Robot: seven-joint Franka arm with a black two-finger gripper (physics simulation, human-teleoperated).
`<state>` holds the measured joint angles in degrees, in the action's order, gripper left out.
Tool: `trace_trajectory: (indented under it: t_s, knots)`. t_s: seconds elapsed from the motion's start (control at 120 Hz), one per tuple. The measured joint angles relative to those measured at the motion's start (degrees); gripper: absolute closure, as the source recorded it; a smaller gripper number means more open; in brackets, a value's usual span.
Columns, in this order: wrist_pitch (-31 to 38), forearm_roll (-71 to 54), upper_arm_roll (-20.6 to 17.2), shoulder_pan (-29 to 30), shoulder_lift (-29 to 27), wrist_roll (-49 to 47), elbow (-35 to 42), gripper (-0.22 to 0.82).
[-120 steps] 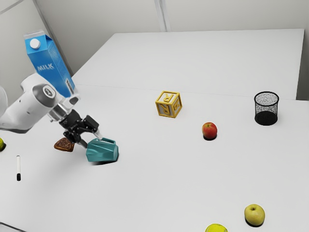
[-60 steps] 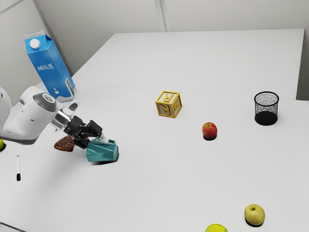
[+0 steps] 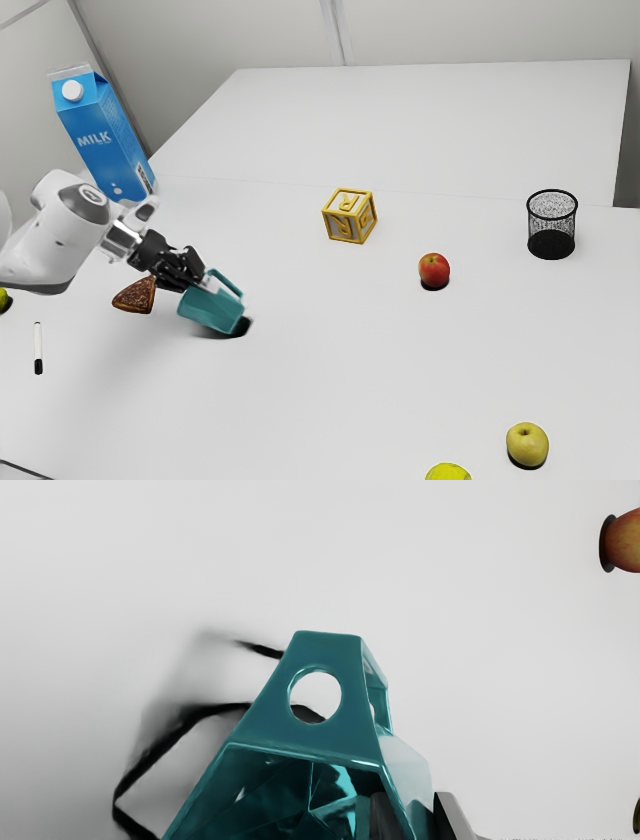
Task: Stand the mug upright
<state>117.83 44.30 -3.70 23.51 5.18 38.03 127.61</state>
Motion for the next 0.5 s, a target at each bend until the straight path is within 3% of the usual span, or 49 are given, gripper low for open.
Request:
trace_trajectory:
  t_s: [0.283, 0.5]
  knots:
    - [-0.09, -0.31, 0.25, -1.22, -8.52, 1.43, 2.81, 0.74]
    - [-0.13, -6.27, 0.14, -8.04, -10.60, 0.09, -0.13, 0.75]
